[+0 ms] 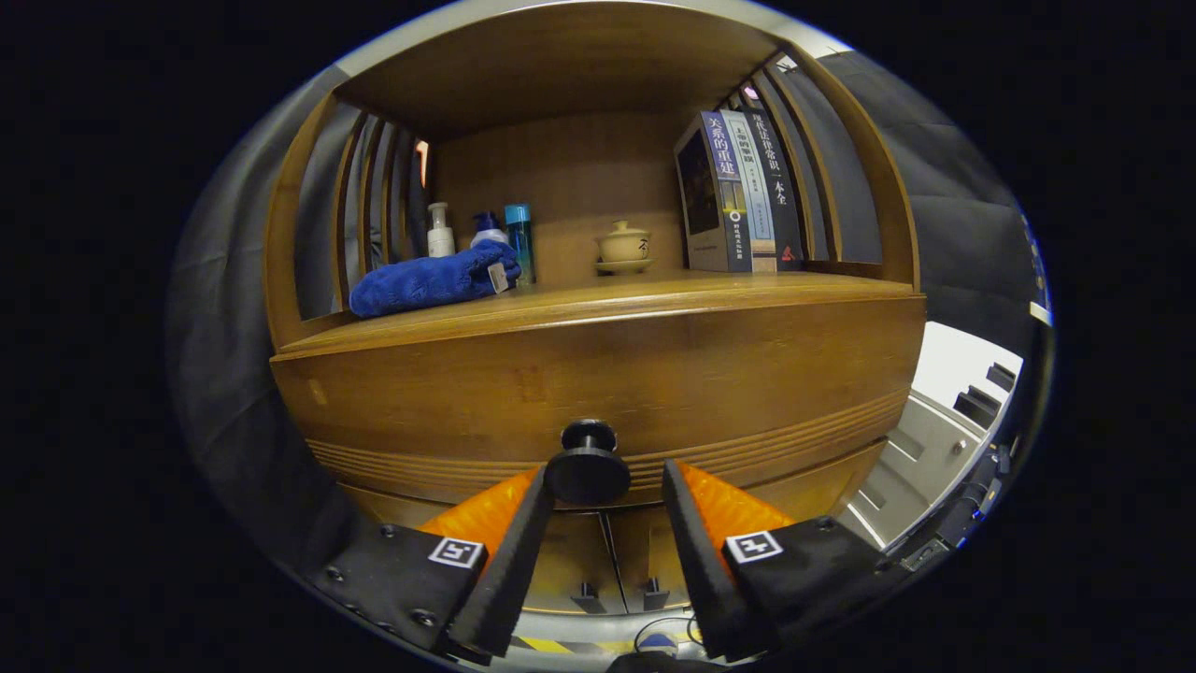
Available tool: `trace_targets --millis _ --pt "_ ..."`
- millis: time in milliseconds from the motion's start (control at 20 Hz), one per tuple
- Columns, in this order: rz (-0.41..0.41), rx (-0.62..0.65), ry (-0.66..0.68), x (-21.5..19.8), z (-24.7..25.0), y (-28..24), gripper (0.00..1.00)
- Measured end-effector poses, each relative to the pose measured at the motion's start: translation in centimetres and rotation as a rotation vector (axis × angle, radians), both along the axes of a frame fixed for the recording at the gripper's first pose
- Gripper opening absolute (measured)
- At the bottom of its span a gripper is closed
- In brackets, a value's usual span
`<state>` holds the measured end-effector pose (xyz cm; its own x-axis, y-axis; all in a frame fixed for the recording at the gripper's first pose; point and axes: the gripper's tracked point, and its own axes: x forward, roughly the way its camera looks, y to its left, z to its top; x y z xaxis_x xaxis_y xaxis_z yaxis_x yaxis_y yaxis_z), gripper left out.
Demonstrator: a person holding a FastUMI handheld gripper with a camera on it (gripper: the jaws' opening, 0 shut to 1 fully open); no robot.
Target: Pull open the drawer, take out the items inside it, and place them on the countertop above the cabinet.
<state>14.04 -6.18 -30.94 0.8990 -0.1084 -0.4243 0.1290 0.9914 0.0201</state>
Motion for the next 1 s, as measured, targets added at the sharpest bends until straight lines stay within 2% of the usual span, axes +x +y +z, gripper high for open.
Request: trace_targets --millis 100,200,350,400,500,650,900,1000 --pt "0.024 -0.021 -0.022 0.7 0.6 0.4 0.75" --pt "0.024 -0.057 -0.030 1.2 0.9 0.1 0.75" --pt "0.037 -0.035 -0.010 1.2 0.5 0.1 0.51" --pt "0.031 -0.017 -0.014 1.3 0.9 0.2 0.50" --pt "0.030 0.007 0.000 1.0 0.5 0.0 0.38" --pt "0.025 0.014 0.026 -0.5 1.0 0.3 0.38" --pt "0.059 0.021 0.050 -6.1 2.2 1.1 0.37" --pt "0.077 -0.017 0.077 -8.2 2.5 1.3 0.37"
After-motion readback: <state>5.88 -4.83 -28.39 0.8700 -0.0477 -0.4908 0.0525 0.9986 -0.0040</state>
